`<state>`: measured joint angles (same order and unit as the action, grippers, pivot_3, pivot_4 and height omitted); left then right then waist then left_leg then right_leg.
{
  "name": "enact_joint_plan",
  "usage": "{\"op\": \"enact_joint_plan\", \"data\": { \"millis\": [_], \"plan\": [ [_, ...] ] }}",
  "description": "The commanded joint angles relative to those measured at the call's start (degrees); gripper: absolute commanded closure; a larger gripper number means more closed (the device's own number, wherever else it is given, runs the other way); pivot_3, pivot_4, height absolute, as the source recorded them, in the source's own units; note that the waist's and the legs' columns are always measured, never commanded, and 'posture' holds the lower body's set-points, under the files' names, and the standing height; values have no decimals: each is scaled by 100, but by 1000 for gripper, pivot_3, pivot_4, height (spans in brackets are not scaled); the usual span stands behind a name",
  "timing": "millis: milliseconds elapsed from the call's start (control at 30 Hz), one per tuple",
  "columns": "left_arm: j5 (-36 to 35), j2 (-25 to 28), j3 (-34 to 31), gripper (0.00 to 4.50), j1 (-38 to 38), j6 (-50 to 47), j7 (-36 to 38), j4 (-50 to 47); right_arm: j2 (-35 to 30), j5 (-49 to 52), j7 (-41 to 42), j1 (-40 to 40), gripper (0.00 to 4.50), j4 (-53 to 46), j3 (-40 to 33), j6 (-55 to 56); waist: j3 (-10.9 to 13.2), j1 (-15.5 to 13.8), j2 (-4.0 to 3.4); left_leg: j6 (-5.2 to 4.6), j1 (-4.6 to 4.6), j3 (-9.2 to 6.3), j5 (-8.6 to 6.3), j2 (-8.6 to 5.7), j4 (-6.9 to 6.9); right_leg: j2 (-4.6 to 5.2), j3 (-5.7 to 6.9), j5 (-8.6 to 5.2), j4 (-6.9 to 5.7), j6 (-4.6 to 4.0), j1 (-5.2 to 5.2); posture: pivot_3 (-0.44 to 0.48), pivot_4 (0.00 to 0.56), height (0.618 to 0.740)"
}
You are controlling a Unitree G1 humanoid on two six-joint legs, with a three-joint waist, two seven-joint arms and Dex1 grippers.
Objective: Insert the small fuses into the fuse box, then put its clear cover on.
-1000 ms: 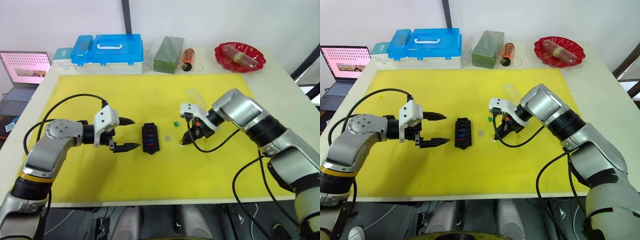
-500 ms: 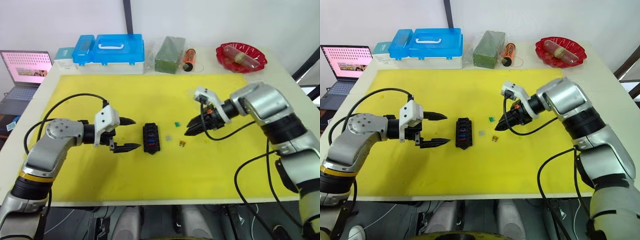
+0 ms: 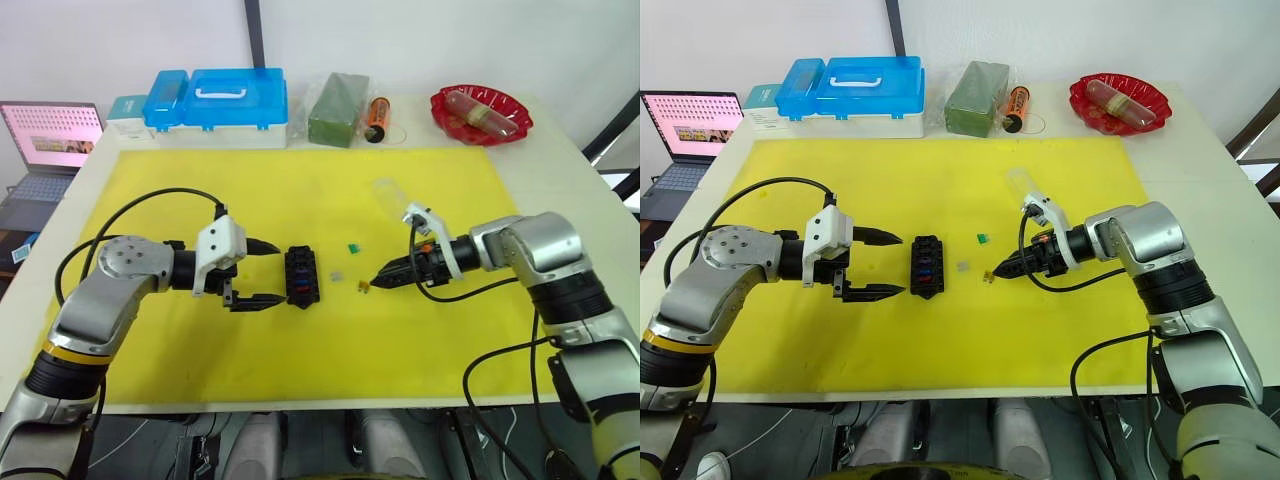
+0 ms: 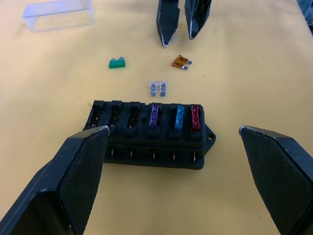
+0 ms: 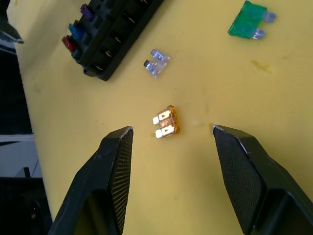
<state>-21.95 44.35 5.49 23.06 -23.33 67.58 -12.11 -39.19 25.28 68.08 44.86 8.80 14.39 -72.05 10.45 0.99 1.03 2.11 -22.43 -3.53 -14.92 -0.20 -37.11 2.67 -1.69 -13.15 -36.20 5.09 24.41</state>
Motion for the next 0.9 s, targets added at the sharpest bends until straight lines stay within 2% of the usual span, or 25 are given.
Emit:
{"op": "enact_joint_plan", "data": {
  "millis": [33,900],
  "plan": [
    [-43,33,-49,0,131,-1,7,-177,38,192,-86,-44,1732,-60,-149,-31,0,-6,0,0,0,0,0,0,0,0,0,0,0,0,0,0,150,740],
    [-14,24,-91,0,128,4,-24,-71,186,715,-567,-242,1732,-124,-224,-302,-1,-1,1,0,0,-1,0,0,0,-1,0,0,0,0,-1,0,150,740]
  ]
}}
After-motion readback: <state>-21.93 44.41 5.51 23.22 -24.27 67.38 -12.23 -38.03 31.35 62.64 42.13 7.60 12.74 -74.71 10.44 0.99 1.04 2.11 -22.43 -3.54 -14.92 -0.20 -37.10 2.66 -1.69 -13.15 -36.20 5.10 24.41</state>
